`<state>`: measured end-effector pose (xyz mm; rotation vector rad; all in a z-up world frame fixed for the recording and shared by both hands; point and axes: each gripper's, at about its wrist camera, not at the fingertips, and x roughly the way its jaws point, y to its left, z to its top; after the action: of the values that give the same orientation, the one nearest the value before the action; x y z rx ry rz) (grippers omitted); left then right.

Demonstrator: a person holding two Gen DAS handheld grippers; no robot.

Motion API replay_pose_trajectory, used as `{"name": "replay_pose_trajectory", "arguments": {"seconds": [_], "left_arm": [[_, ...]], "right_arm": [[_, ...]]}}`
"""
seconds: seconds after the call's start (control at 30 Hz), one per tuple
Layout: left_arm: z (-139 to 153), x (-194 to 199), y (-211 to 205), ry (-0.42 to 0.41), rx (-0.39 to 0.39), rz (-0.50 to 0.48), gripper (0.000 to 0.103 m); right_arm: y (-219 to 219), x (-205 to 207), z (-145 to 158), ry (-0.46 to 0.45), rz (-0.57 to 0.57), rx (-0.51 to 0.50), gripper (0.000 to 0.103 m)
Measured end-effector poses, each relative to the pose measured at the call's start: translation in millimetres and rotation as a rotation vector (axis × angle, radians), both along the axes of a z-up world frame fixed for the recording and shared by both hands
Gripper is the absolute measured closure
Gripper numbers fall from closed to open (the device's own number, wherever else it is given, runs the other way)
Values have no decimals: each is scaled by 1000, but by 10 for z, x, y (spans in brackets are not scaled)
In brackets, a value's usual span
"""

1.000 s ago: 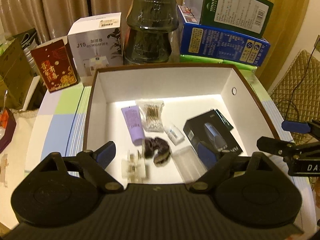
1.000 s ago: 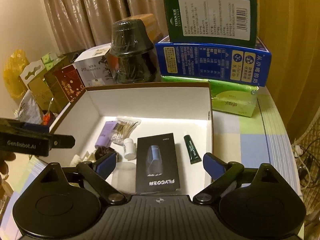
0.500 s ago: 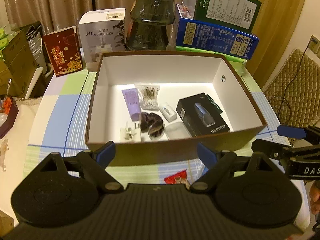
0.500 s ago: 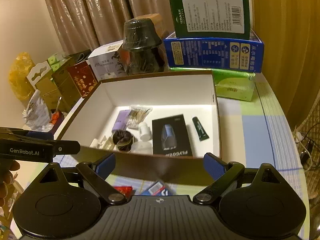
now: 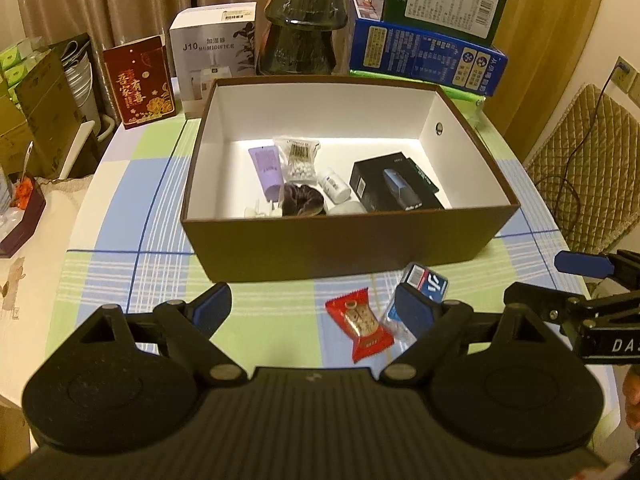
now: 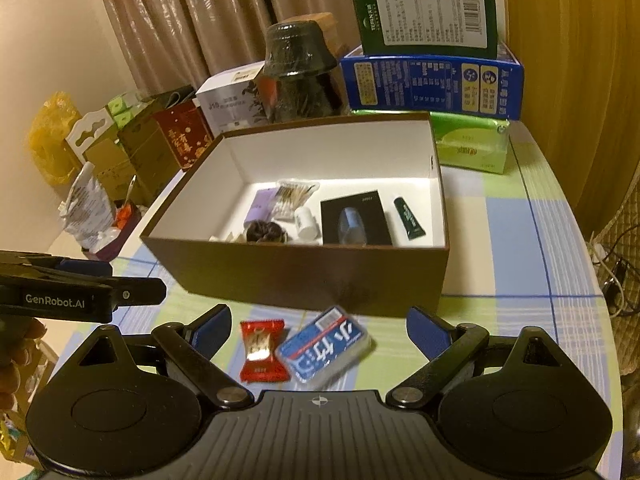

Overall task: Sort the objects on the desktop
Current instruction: 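Lift both tools out of the box and move toward the candy and toothpick box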

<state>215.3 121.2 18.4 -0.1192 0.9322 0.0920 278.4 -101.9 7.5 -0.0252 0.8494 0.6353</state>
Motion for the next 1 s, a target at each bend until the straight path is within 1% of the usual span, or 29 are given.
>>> {"name": "replay_pose_trajectory", "arguments": {"seconds": [0.2, 0.67, 1.0], "left_arm": [[-32, -136, -48, 14, 2, 2, 17], [-230, -420, -159, 71, -16, -5, 18], [-335, -507, -179, 102, -28, -7, 19]], "right_arm": [[-30, -158, -51, 23, 16, -7, 11], [-79, -451, -258, 82, 49, -33, 11], [-68, -543, -375, 115, 58, -47, 11]]}}
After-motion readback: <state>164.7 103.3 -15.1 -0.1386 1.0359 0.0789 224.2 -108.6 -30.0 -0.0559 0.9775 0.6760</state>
